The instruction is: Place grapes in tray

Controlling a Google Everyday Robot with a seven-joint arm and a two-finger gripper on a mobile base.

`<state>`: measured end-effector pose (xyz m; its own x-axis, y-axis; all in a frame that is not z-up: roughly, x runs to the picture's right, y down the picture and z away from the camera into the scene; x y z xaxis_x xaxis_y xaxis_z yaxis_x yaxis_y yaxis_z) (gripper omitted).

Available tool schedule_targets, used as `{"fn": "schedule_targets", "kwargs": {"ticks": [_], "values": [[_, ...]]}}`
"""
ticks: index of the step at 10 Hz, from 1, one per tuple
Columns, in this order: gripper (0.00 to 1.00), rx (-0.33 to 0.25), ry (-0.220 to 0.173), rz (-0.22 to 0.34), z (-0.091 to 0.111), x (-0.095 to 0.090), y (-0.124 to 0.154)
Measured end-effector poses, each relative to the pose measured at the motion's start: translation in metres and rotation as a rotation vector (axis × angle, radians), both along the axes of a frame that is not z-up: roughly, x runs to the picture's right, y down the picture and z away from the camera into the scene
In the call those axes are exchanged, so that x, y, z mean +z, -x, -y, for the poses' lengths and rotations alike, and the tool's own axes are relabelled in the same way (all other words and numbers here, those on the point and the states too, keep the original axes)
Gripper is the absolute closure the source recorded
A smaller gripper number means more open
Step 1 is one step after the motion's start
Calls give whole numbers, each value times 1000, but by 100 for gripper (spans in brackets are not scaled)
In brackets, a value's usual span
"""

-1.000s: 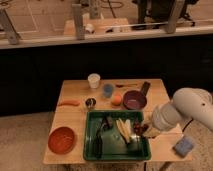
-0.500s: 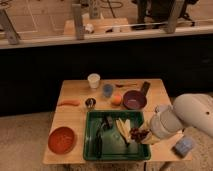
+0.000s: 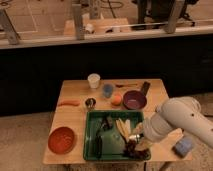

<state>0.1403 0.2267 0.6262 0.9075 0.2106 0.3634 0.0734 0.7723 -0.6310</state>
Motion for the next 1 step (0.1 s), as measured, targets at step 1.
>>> {"fn": "schedule_targets", "kwargs": {"ticks": [1], "values": [[20,7,9,6,1,0,0]]}}
